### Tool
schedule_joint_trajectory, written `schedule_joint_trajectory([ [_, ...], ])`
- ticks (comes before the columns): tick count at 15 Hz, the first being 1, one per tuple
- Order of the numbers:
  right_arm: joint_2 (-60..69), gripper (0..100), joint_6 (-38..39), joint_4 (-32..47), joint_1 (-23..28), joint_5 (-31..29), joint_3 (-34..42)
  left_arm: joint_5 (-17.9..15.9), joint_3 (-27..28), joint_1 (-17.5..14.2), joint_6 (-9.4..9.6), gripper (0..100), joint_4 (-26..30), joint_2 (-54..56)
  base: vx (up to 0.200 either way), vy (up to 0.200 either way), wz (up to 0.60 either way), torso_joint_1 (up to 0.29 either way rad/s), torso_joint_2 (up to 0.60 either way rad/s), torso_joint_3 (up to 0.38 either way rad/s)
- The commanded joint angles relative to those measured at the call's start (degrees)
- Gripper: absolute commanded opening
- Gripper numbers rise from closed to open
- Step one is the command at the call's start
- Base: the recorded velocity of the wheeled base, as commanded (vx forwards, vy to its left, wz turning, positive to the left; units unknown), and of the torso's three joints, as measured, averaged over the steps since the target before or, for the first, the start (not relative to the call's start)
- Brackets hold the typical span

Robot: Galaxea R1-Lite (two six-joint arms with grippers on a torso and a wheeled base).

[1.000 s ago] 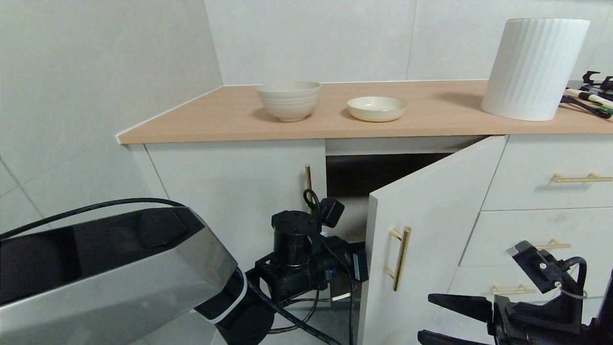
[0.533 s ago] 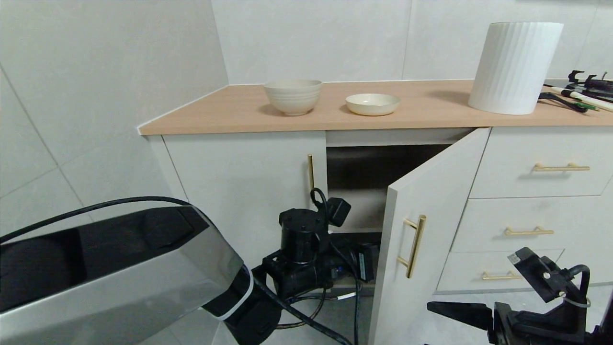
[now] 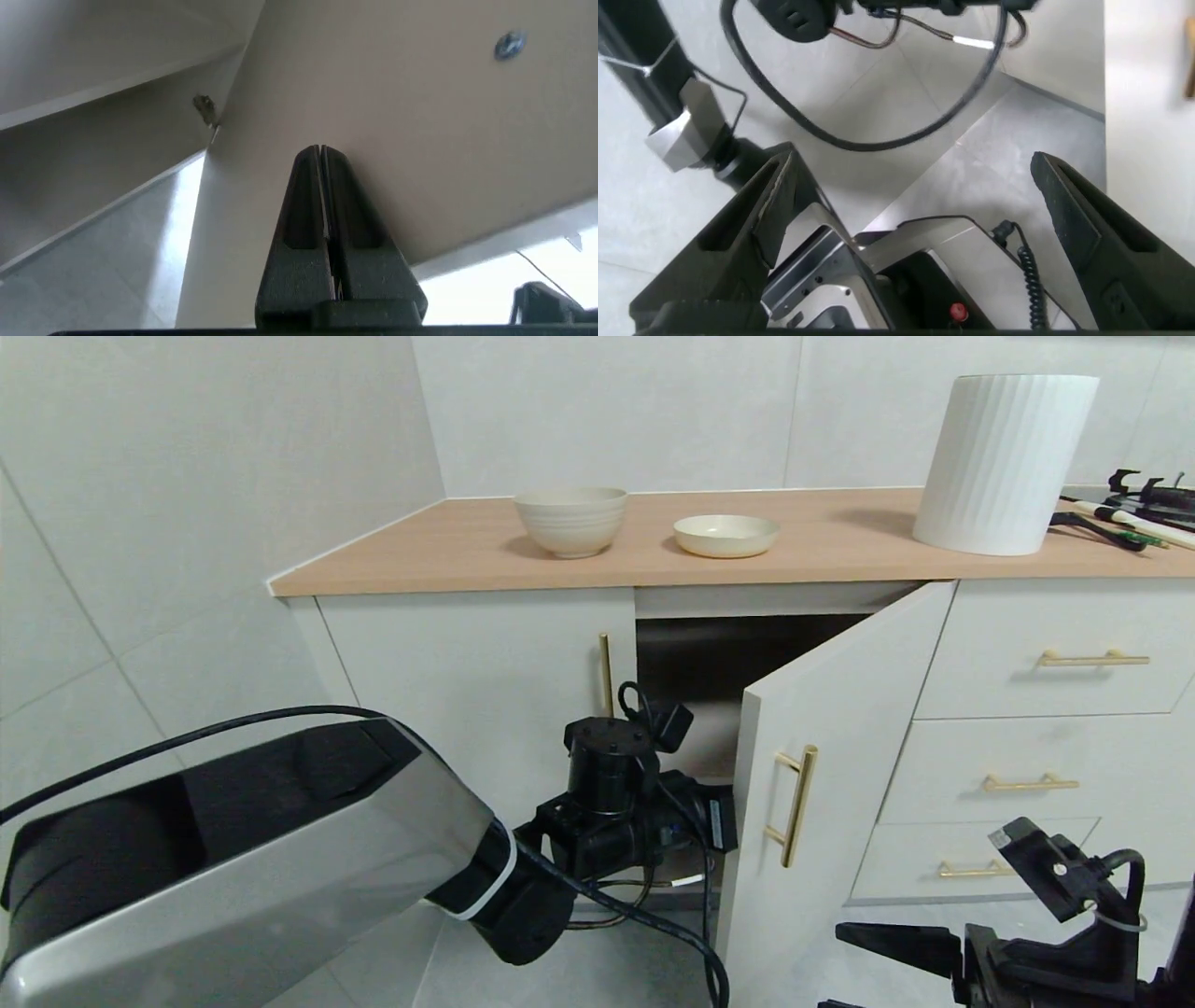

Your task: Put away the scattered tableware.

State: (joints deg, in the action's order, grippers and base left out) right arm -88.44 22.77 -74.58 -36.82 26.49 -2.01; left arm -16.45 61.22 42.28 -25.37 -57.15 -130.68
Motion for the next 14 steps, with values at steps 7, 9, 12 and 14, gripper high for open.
schedule_joint_trajectory([
  [7,-0.33,100,-0.01,-0.12,-0.1,0.05,-0.01,0.1,3.82,0.26,-0.03,0,2.22,-0.98,0.0,0.0,0.0,0.0,0.0,0.0],
  [9,-0.15,100,-0.01,-0.12,-0.1,0.14,0.08,0.27,2.32,2.02,-0.03,0,2.13,1.22,0.0,0.0,0.0,0.0,0.0,0.0],
  [12,1.34,100,-0.1,-0.21,-1.59,0.14,0.69,-0.08,-1.46,9.31,-0.03,0,2.75,7.11,0.0,0.0,0.0,0.0,0.0,0.0],
  [14,4.51,100,-0.1,-0.3,-4.58,0.14,1.66,-1.92,-1.54,14.94,-0.03,0,7.49,10.62,0.0,0.0,0.0,0.0,0.0,0.0],
])
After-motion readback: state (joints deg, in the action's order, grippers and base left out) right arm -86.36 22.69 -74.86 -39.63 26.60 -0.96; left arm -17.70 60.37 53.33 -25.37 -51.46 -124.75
